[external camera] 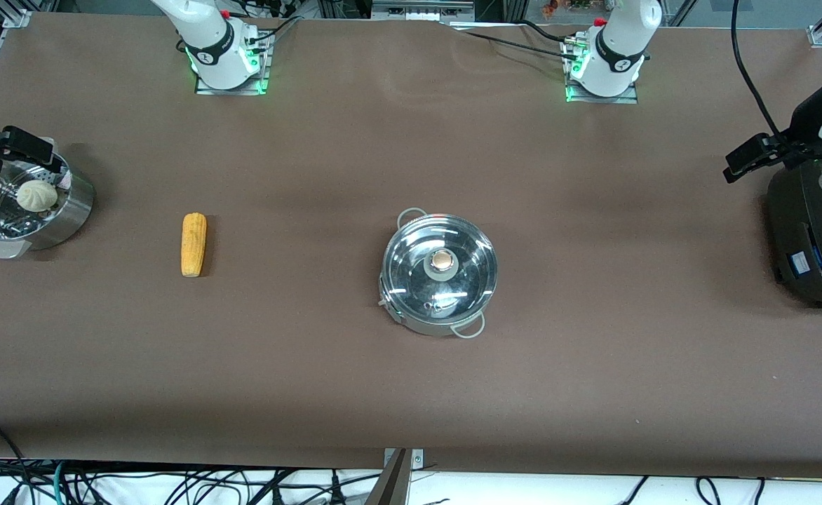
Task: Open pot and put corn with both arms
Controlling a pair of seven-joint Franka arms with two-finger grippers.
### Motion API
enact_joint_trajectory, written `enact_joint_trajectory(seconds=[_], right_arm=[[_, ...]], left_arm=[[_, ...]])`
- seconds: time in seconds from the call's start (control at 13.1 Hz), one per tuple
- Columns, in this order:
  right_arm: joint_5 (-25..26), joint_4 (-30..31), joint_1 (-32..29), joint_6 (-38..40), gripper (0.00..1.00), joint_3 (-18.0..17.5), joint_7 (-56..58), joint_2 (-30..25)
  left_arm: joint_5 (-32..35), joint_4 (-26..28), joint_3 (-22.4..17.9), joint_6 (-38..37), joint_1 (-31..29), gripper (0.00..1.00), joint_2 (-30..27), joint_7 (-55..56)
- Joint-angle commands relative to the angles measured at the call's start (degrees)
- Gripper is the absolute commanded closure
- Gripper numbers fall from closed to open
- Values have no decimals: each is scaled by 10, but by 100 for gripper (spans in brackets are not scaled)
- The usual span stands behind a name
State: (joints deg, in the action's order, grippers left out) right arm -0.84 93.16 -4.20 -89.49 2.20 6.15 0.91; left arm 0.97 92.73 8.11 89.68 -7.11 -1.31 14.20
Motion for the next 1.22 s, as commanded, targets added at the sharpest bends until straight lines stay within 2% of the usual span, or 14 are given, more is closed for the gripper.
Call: enact_joint_trajectory(seconds=[0.0,0.92,1.15], right_arm=[[2,4,1,2,0,-3,-3,-5],[9,1,2,8,0,-13,-2,-7],[11,0,8,13,0,-20,-6,8]], left_arm=[[-14,-18,2,-7,-4,0,14,-15],[-28,-14,2,-41,-5,0,17,-17],[-27,-15,3,-43,-1,0,17,-41]])
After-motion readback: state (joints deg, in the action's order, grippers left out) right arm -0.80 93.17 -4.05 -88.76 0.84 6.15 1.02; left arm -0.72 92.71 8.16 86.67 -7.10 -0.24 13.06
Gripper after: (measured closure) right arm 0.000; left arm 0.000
